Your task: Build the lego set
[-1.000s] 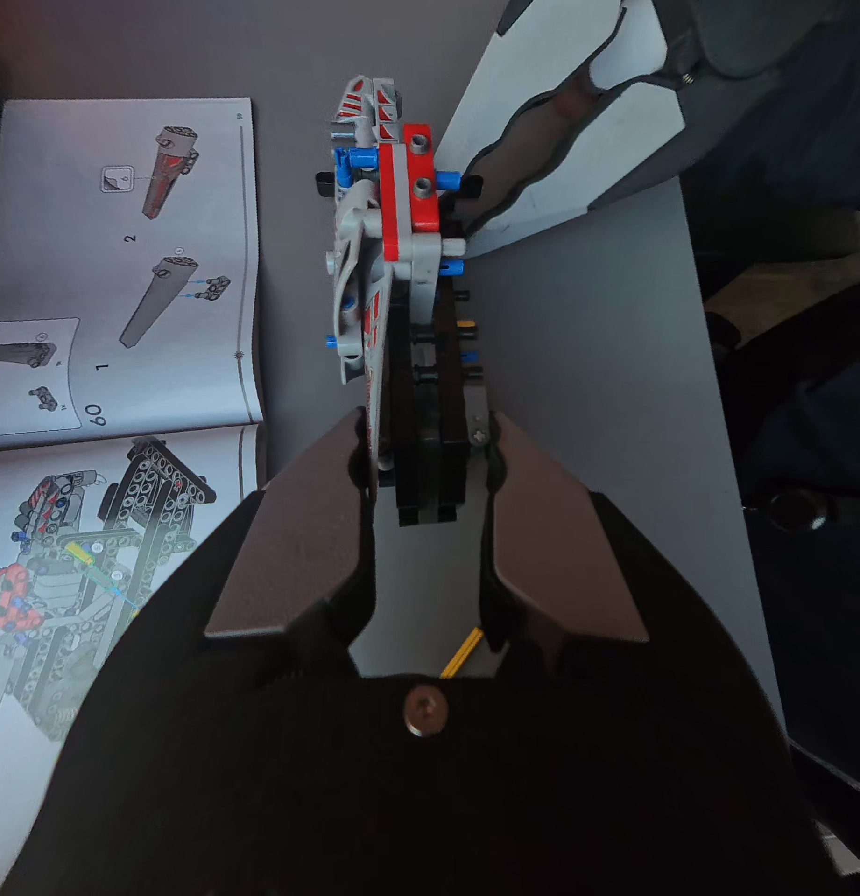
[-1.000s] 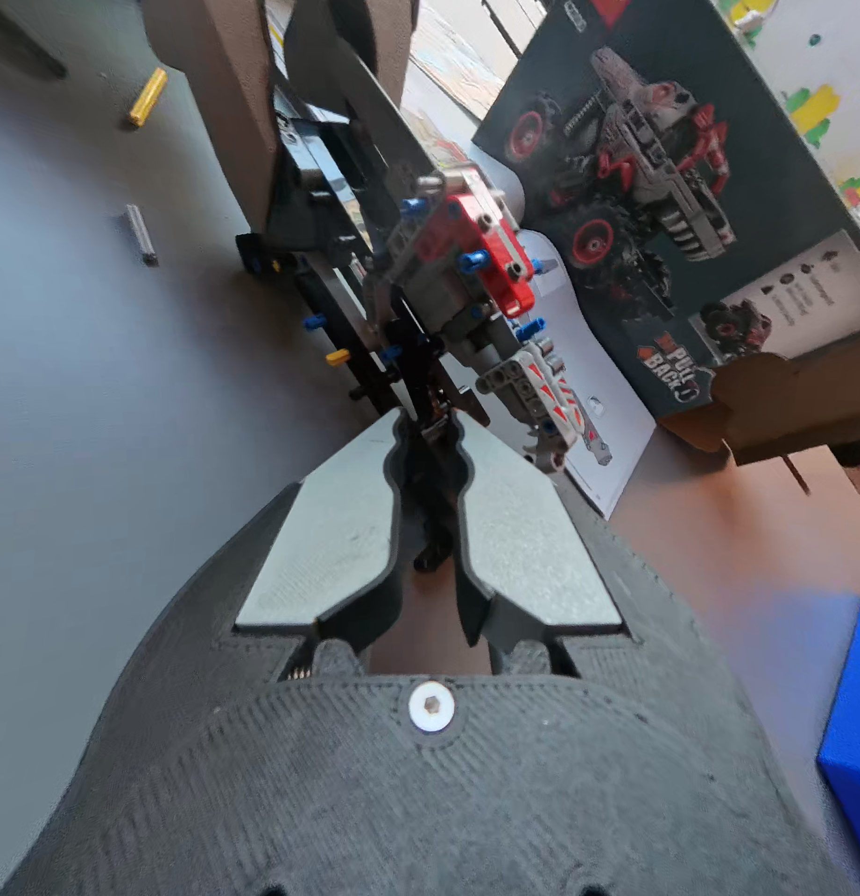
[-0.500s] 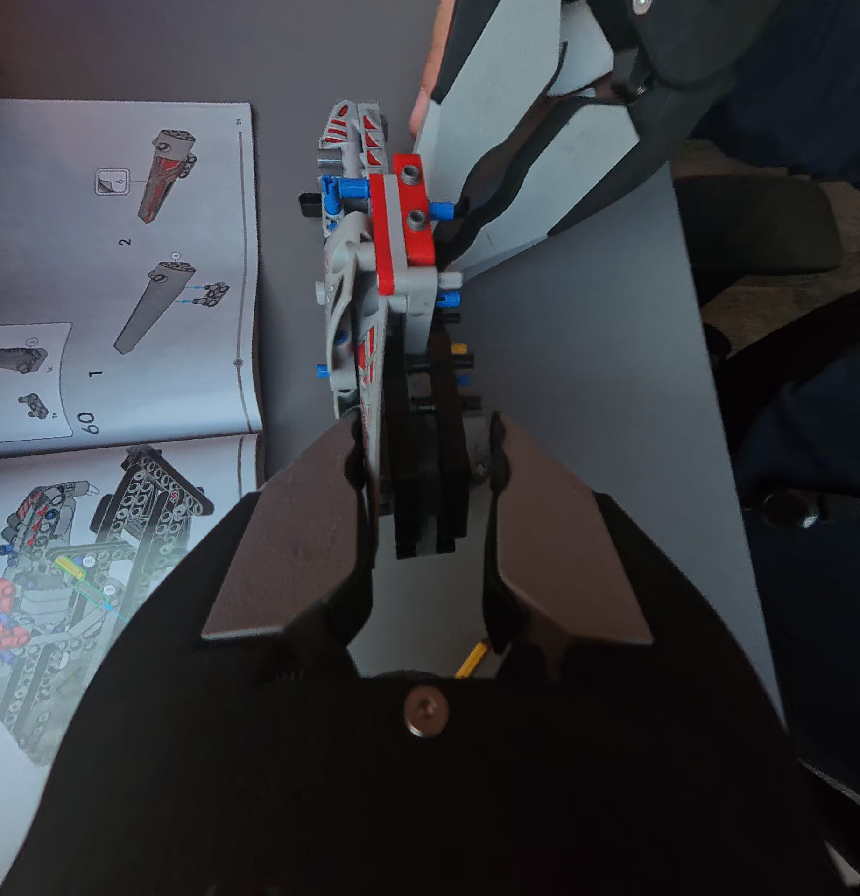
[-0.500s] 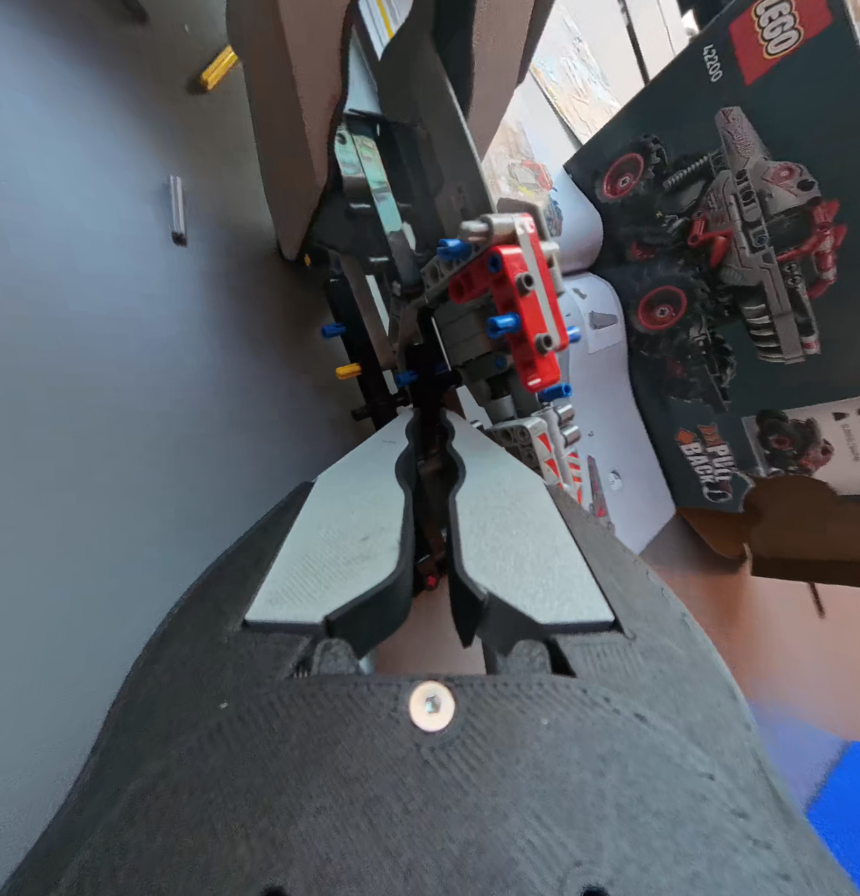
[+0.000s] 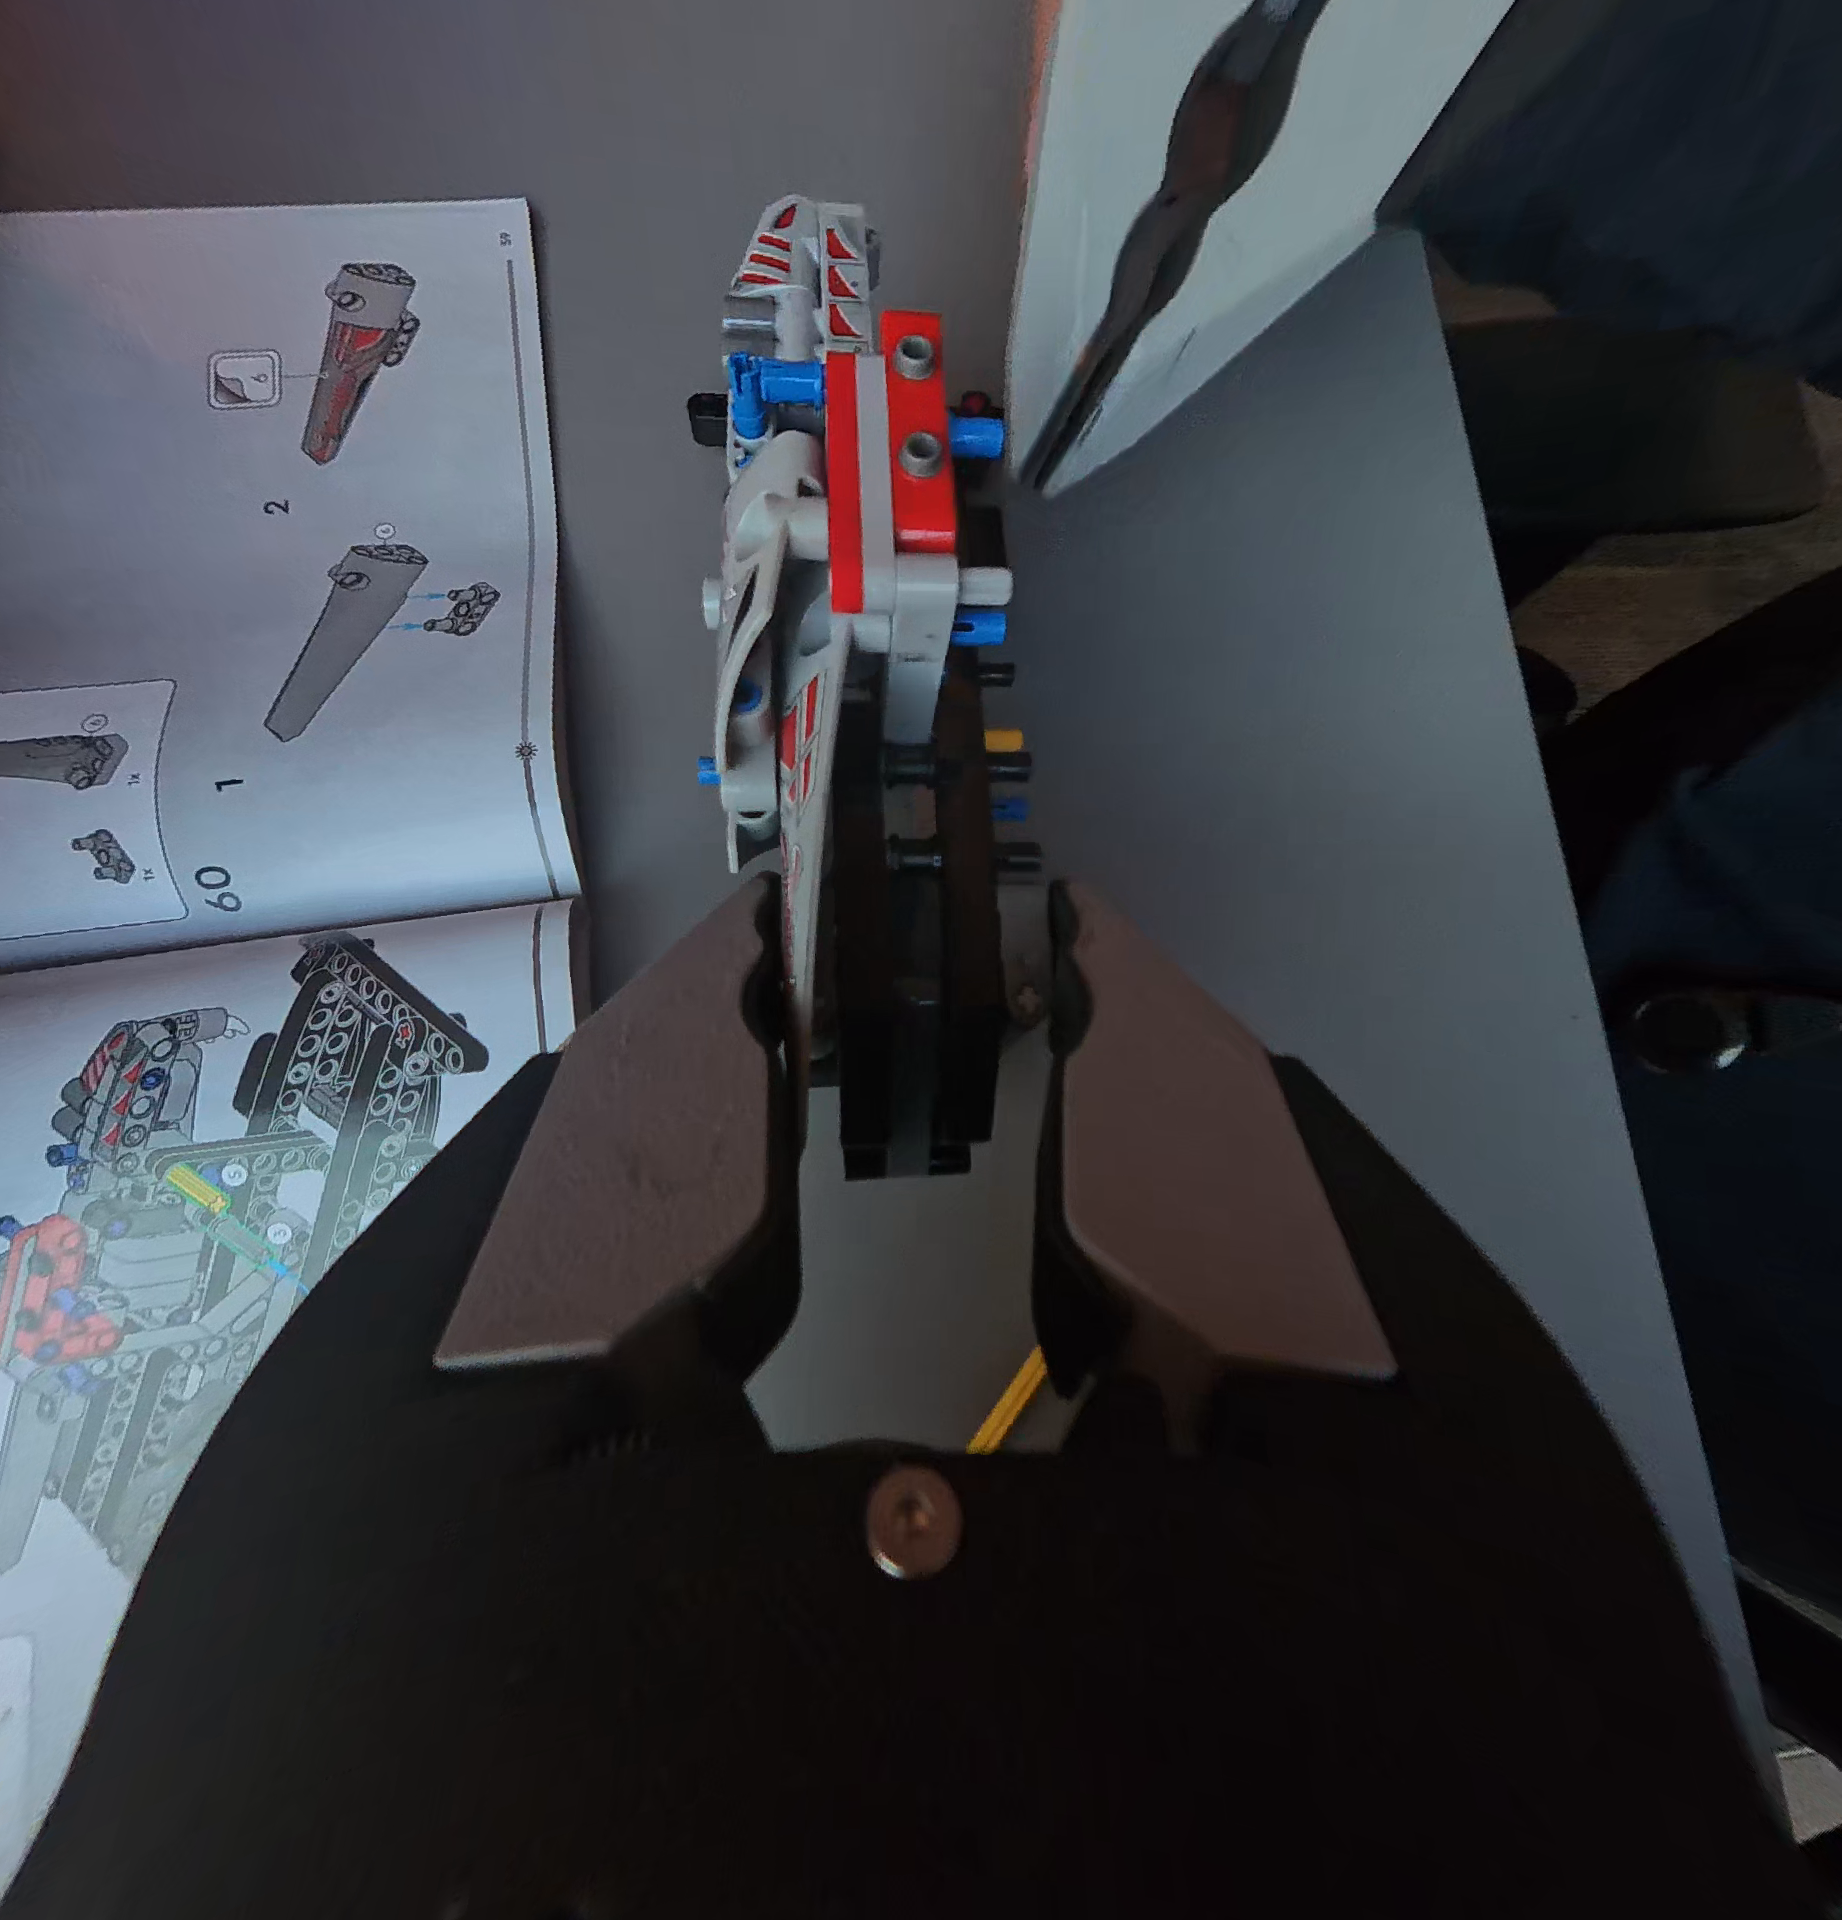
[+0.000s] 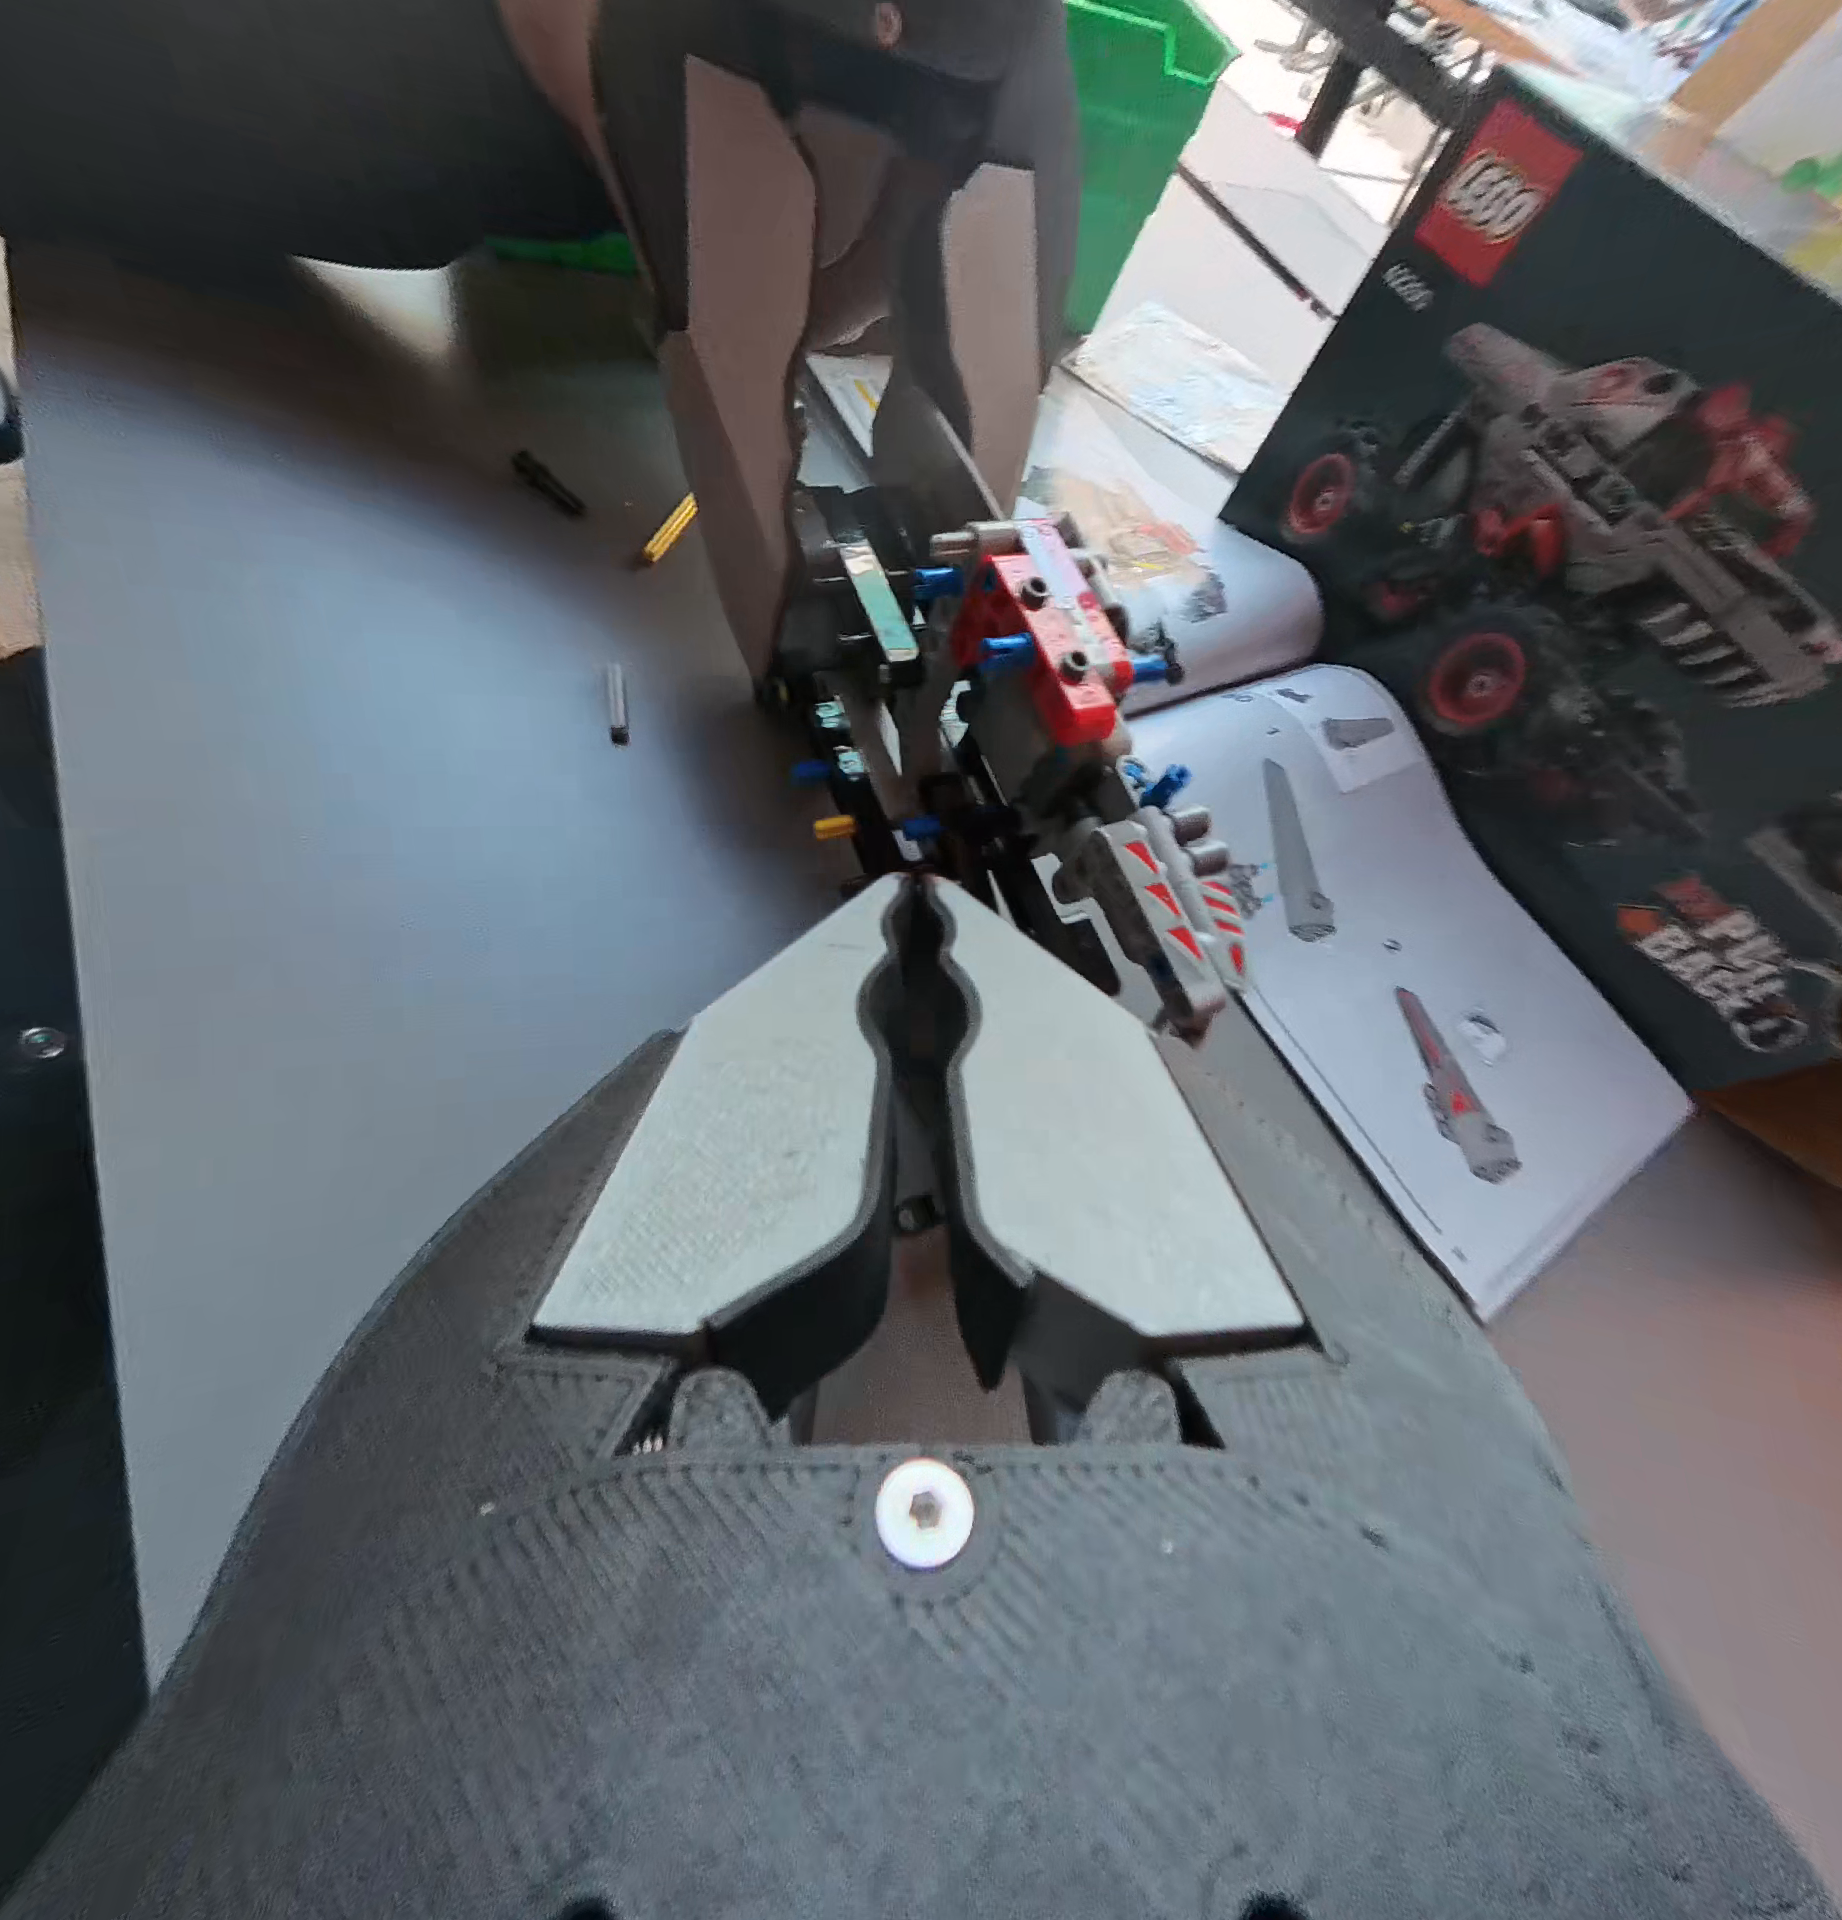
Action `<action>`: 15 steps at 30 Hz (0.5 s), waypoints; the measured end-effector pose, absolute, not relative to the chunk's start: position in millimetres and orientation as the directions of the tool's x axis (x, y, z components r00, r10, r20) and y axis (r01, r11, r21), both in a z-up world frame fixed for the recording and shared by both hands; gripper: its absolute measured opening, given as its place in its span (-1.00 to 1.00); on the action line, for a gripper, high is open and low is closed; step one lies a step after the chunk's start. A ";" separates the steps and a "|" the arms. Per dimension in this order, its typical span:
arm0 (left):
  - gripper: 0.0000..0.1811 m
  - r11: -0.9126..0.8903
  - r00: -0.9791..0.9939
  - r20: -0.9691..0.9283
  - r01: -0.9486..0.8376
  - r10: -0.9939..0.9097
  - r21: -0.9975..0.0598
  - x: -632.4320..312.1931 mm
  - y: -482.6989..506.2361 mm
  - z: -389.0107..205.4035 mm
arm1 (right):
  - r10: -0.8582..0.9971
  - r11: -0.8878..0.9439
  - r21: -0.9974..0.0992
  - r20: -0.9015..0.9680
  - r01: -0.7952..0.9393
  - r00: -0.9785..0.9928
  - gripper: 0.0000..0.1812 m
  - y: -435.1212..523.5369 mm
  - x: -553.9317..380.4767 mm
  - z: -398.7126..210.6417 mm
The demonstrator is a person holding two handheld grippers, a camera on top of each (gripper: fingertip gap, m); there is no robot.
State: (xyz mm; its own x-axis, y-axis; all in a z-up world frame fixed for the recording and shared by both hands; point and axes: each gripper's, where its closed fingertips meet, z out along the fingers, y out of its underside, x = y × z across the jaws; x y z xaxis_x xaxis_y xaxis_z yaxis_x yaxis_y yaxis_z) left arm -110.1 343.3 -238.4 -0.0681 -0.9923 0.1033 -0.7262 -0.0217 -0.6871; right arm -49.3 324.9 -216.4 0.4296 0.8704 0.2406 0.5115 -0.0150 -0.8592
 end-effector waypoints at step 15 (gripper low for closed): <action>-0.10 0.046 -0.053 -0.007 -0.775 -0.999 -0.630 -110.1 373.4 -237.7 | 0.905 -0.259 -0.888 -0.085 0.379 0.417 -0.71 305.6 -22.5 -229.1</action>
